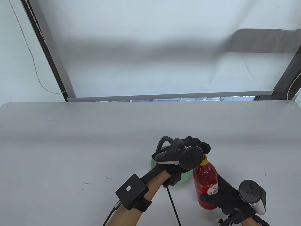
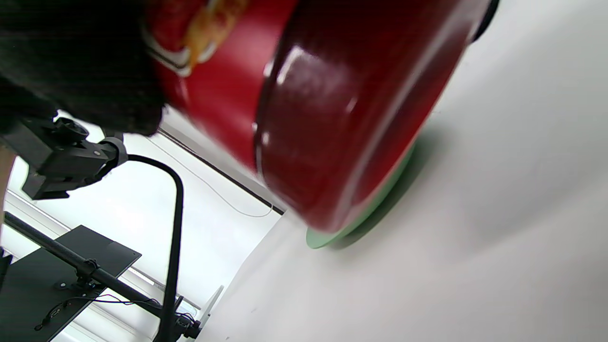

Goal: Squeeze ketchup bottle to draw patterns on plate

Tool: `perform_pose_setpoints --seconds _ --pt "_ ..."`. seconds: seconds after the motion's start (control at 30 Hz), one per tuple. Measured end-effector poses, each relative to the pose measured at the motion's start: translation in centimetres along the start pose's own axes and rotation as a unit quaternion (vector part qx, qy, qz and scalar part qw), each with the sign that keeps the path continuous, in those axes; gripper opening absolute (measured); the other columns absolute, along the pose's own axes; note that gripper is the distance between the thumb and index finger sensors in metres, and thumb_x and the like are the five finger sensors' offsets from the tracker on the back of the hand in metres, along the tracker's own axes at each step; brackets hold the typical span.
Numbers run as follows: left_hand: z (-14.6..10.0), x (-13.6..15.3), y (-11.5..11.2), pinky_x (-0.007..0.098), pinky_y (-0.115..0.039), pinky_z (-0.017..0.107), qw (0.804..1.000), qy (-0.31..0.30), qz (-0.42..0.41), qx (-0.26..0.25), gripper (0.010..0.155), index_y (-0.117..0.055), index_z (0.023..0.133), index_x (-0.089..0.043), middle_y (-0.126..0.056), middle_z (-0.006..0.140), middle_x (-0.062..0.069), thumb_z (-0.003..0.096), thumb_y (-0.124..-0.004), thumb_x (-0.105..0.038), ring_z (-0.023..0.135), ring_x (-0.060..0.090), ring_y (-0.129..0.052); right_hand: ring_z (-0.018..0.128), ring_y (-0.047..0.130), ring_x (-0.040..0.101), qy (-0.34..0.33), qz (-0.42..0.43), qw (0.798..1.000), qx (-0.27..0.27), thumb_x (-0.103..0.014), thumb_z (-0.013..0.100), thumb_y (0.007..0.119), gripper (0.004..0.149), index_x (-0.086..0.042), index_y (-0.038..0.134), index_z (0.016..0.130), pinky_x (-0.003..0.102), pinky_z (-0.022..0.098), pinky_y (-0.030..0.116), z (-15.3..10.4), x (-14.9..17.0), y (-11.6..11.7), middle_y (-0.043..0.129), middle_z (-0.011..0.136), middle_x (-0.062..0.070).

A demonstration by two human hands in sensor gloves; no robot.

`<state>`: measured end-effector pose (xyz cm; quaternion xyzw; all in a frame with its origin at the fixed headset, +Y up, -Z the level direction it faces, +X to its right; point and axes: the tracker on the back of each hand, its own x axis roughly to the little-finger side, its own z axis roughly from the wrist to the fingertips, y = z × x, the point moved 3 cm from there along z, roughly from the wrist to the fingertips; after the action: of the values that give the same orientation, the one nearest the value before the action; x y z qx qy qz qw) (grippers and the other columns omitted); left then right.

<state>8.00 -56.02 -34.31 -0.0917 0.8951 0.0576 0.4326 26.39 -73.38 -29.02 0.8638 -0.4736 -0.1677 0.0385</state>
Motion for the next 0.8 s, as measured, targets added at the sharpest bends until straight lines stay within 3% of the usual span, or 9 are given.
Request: perform_pose_setpoints --seconds 0.17,0.27,0.5,0.7,0.8 --pt "-0.2 -0.6 0.3 0.056 -0.08 0.062 0.999 -0.012 0.036 -0.037 0.05 -0.061 0.095 -0.022 -0.088 0.078 -0.001 0.0473 -0.05 -0.032 0.068 0.02 -0.09 0.1 0.081 0.044 -0.007 0.004 1.0 0.0 -0.063 0.05 0.098 0.101 -0.008 0.047 0.118 0.071 0.078 0.058 -0.1 -0.3 -0.1 0.07 0.113 0.027" --pt "-0.3 -0.9 0.3 0.055 -0.082 0.06 0.996 -0.007 0.078 -0.03 0.05 -0.062 0.094 -0.021 -0.089 0.076 -0.002 0.0471 -0.049 -0.032 0.067 0.019 -0.091 0.1 0.081 0.045 -0.008 0.002 1.0 -0.002 -0.064 0.05 0.098 0.101 -0.008 0.048 0.118 0.07 0.078 0.059 -0.1 -0.2 -0.1 0.07 0.113 0.027" --pt "-0.8 -0.9 0.5 0.054 -0.087 0.053 0.994 -0.001 0.088 -0.063 0.052 -0.071 0.088 -0.017 -0.093 0.064 -0.001 0.0482 -0.045 -0.039 0.057 0.02 -0.094 0.101 0.08 0.045 -0.01 -0.012 1.0 0.004 -0.063 0.05 0.098 0.101 -0.008 0.047 0.118 0.07 0.078 0.058 -0.2 -0.3 -0.3 0.069 0.113 0.027" --pt "-1.1 0.0 0.5 0.057 -0.079 0.058 0.999 0.023 0.044 -0.02 0.05 -0.066 0.092 -0.018 -0.09 0.071 0.0 0.0564 -0.046 -0.047 0.063 0.023 -0.09 0.102 0.079 0.045 -0.01 -0.018 1.0 0.005 -0.063 0.05 0.098 0.101 -0.009 0.046 0.118 0.07 0.079 0.057 -0.1 -0.2 -0.4 0.067 0.115 0.026" --pt "-1.3 0.3 0.3 0.06 -0.071 0.063 0.999 0.041 0.02 -0.01 0.055 -0.063 0.097 -0.019 -0.087 0.082 0.005 0.0563 -0.046 -0.052 0.073 0.029 -0.085 0.103 0.078 0.045 -0.005 -0.024 1.0 0.005 -0.062 0.05 0.099 0.102 -0.009 0.045 0.119 0.07 0.079 0.057 -0.1 0.0 -0.3 0.066 0.116 0.026"
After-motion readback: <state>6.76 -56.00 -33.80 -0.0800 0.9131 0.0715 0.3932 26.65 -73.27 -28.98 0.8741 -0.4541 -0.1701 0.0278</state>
